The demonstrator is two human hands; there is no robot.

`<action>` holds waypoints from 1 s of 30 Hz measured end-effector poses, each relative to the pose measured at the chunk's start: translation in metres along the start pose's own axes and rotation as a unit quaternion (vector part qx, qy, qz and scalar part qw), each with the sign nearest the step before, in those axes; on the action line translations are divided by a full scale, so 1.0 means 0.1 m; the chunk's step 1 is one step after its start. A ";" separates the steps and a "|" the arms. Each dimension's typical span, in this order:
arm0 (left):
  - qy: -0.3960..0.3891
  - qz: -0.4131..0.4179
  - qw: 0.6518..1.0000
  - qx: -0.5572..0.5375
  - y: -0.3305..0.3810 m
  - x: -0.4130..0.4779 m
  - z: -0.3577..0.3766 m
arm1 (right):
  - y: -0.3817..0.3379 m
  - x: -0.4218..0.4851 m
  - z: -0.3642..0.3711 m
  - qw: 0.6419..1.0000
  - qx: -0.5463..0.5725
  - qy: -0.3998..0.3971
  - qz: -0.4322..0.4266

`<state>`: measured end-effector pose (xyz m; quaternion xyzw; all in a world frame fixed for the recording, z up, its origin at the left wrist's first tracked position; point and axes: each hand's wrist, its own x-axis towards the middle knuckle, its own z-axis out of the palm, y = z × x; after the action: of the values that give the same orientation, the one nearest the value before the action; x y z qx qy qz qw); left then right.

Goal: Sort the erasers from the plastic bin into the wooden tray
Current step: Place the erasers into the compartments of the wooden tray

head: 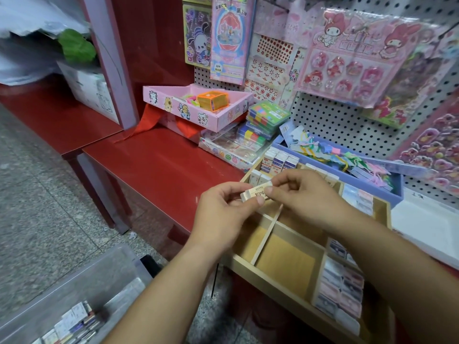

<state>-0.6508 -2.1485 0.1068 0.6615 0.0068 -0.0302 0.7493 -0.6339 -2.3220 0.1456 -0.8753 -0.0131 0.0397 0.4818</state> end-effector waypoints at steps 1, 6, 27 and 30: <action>-0.003 -0.004 1.000 -0.003 -0.01 -0.02 0.03 | 0.03 -0.04 -0.02 0.999 0.029 0.010 0.016; -0.025 -0.009 0.999 0.030 -0.05 -0.09 0.16 | 0.12 -0.25 -0.13 0.989 0.132 0.016 0.068; 0.009 0.015 0.996 0.089 -0.15 -0.02 0.18 | 0.72 0.43 -0.73 0.931 -0.304 0.201 0.014; 0.011 0.010 0.996 0.087 -0.15 -0.02 0.18 | 0.71 0.58 -0.62 0.909 -0.365 0.199 0.013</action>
<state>-0.6541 -2.1682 0.0938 0.7246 0.0059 -0.0156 0.6890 -0.5716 -2.4083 0.1151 -0.9799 0.0811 -0.1362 0.1209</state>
